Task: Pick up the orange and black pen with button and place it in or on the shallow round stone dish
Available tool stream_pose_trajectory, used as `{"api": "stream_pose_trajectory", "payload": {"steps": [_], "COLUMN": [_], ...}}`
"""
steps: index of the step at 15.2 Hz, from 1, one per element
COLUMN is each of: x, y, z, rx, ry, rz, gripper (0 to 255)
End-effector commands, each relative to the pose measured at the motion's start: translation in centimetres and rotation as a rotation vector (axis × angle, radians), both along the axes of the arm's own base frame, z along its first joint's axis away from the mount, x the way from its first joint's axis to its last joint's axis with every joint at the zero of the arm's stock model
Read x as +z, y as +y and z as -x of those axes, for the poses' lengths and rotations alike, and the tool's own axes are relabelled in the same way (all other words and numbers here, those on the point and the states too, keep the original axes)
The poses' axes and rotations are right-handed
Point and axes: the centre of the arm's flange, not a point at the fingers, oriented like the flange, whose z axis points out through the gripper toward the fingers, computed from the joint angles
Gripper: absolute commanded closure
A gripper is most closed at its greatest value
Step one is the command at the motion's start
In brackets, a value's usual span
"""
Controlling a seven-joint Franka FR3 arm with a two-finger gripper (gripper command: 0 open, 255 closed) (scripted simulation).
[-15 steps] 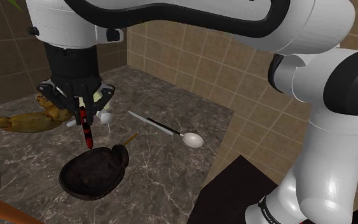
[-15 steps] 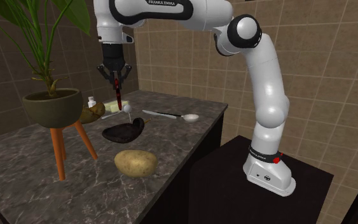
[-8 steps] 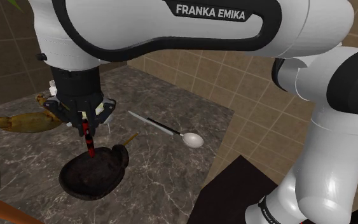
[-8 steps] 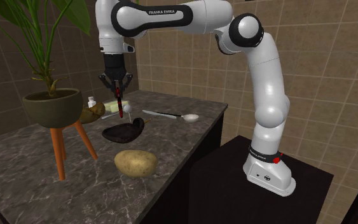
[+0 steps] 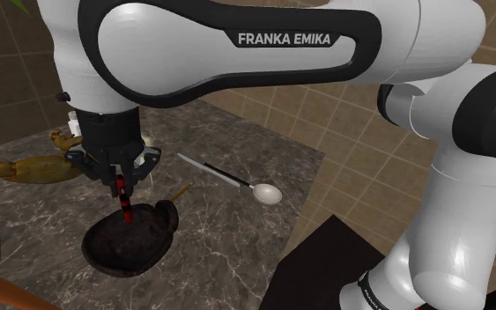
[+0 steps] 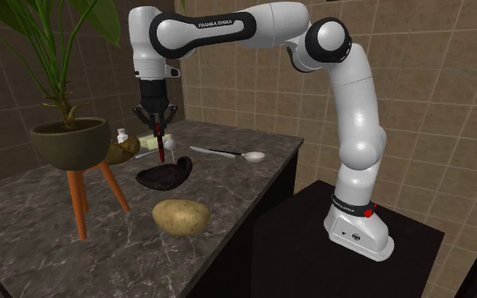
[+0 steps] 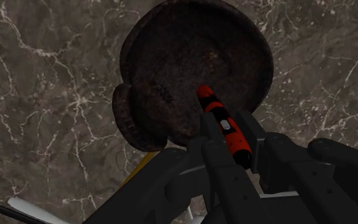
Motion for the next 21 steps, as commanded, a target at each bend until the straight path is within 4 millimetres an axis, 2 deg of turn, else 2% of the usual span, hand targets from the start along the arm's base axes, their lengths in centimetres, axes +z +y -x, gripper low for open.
{"api": "stream_pose_trajectory", "payload": {"steps": [1, 3, 4, 9, 13, 21], "x": [0.0, 0.0, 0.0, 0.0, 5.0, 5.0], "y": [0.0, 0.0, 0.0, 0.0, -0.1, -0.1], "z": [0.0, 0.0, 0.0, 0.0, -0.1, -0.1], "rx": [0.0, 0.0, 0.0, 0.0, 0.0, 0.0], "ry": [0.0, 0.0, 0.0, 0.0, 0.0, 0.0], "rz": [0.0, 0.0, 0.0, 0.0, 0.0, 0.0], "gripper": [255, 255, 0, 0, 0, 0]}}
